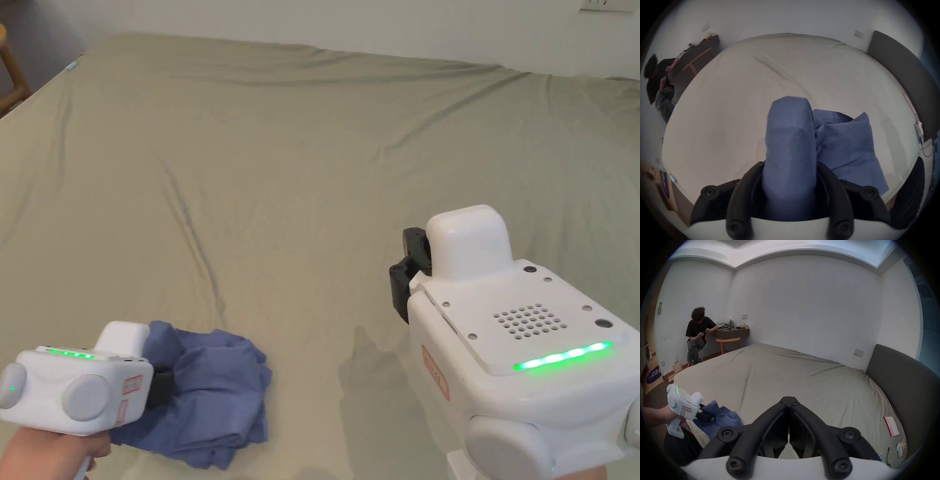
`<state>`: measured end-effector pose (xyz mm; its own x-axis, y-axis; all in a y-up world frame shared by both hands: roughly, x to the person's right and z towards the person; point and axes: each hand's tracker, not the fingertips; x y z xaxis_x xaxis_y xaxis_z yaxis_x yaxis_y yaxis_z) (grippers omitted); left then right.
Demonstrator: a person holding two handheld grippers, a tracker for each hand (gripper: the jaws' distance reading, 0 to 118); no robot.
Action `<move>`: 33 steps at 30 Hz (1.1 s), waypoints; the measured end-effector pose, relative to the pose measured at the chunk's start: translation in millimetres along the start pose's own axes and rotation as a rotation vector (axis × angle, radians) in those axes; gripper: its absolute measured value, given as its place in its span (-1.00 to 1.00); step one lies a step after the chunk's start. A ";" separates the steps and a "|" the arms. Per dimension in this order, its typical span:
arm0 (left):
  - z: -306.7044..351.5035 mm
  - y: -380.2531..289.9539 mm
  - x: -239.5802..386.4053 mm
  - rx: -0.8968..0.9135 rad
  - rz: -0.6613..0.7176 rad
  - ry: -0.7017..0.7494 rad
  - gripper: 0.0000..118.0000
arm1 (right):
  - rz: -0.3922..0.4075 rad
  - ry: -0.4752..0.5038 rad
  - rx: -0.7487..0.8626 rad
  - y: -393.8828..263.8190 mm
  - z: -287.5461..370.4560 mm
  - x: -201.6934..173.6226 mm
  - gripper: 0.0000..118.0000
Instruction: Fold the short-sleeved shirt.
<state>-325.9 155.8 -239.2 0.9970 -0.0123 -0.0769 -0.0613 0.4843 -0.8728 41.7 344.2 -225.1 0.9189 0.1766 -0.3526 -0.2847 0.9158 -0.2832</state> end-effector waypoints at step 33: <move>72.8 73.7 -270.5 0.281 0.247 0.419 0.86 | 0.099 0.030 -0.190 -4.0 -76.4 -46.7 -0.97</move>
<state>-596.7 258.6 -247.6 0.8468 -0.1875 -0.4978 -0.2187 0.7303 -0.6471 -20.9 304.7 -275.6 0.8764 0.2486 -0.4124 -0.4218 0.8096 -0.4082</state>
